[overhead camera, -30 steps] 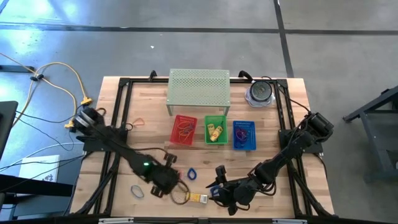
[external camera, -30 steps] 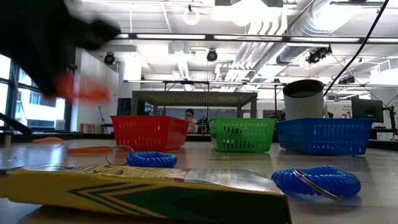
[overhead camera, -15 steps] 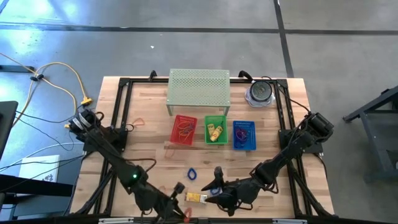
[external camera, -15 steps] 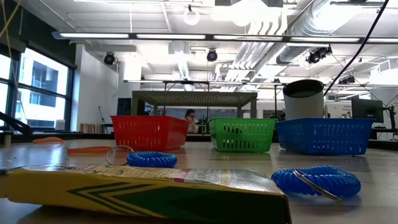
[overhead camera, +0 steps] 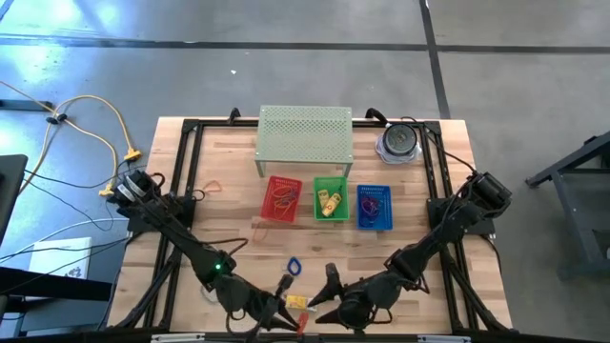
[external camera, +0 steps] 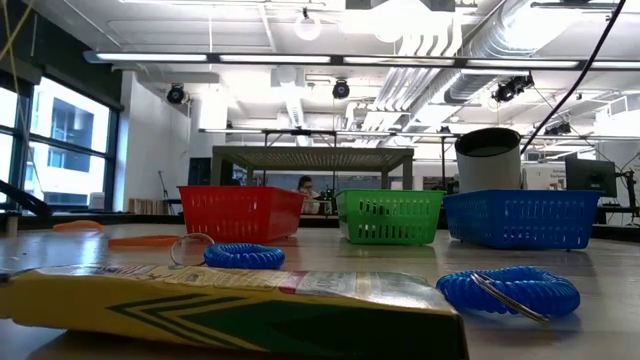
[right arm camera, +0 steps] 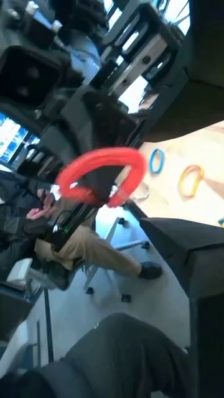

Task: Pick & Place Office Desk Supplies
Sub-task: Put the orange spring keychain into the blue bin

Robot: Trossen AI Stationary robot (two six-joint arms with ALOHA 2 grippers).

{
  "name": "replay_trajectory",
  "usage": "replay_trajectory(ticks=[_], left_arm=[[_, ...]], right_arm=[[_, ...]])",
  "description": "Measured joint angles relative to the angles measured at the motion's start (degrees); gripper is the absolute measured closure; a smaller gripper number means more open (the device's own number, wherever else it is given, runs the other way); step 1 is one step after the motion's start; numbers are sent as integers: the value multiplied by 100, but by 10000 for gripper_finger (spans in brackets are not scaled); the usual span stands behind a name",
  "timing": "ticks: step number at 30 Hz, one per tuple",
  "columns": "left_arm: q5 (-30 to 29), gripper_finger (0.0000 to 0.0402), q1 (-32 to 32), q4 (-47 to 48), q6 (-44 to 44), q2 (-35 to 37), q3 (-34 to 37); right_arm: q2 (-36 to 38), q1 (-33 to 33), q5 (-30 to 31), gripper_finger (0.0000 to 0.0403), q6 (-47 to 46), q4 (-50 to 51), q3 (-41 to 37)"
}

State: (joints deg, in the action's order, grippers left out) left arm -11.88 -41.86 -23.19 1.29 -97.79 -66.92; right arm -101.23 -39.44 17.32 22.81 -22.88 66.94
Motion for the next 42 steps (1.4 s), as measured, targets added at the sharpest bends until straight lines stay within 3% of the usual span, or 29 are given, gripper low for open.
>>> replay_trajectory(ticks=[5,11,22,27,35,42], left_arm=[[380,401,182,-89,112,-51,-2],[697,401,253,-136,196,-121,-4],[721,401,315,-128,202,-147,-4],[774,401,384,-127,220,-147,-4],[907,401,533,-14,440,-147,-4],[909,401,620,139,506,-147,-4]], right_arm=[[0,168,-382,204,-10,-2,0],[0,212,-361,204,-65,-10,0],[-2,208,-458,204,400,-266,0],[-2,253,-981,204,400,-260,0],[-2,244,-1258,205,243,-74,0],[-33,244,-1400,254,234,74,0]])
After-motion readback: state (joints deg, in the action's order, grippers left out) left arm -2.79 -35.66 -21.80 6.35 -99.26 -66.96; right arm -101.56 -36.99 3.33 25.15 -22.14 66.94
